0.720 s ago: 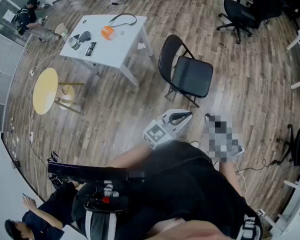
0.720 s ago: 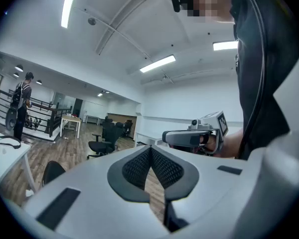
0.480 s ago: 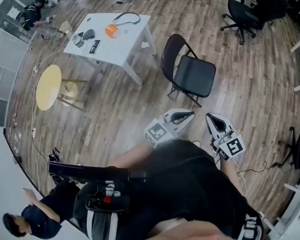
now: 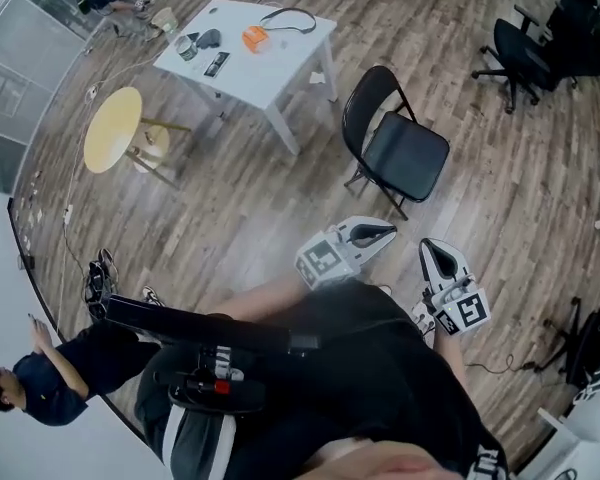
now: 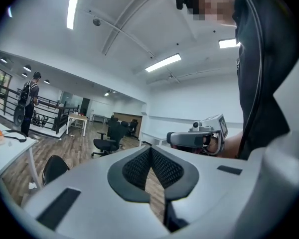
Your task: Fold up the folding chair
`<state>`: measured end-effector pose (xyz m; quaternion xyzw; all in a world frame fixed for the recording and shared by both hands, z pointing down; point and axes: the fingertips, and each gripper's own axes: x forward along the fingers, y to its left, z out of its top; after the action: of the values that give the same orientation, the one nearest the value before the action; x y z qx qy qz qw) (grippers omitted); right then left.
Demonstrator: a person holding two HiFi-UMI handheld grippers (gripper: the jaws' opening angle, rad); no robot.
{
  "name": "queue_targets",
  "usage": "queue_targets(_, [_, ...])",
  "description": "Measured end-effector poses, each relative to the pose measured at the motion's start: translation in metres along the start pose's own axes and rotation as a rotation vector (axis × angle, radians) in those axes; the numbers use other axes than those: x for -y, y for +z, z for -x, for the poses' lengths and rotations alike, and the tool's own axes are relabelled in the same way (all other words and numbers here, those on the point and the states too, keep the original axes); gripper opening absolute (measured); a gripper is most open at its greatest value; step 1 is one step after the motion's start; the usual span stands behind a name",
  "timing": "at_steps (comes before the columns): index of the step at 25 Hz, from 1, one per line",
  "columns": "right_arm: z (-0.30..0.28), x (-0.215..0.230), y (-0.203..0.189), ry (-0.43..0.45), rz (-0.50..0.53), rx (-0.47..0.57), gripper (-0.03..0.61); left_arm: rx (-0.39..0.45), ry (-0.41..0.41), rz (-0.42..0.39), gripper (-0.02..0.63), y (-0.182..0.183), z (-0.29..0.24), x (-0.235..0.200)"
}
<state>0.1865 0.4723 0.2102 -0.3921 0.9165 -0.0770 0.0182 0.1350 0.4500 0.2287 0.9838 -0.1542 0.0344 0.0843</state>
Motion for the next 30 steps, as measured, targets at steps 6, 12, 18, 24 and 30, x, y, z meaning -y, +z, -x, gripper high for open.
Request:
queue_targets(6, [0.013,0.003,-0.011,0.081,0.013,-0.025,0.011,-0.024,0.025,-0.004,0.005,-0.007,-0.022,0.005])
queue_targets(12, [0.023,0.001,-0.023,0.072,0.006,-0.032,0.011,-0.018,0.095,0.023,0.005,-0.017,-0.018,0.012])
queue_targets(18, [0.025,0.012,-0.021,0.077,0.021,-0.02,0.011,-0.023,0.157,0.011,0.006,-0.015,-0.013,0.005])
queue_targets(24, [0.01,0.037,-0.027,0.007,-0.019,-0.014,0.011,-0.037,0.163,0.013,0.005,-0.013,-0.012,-0.026])
queue_targets(30, [-0.032,0.059,-0.021,-0.047,-0.021,-0.015,0.011,-0.028,0.119,0.01,0.006,-0.004,-0.017,-0.078])
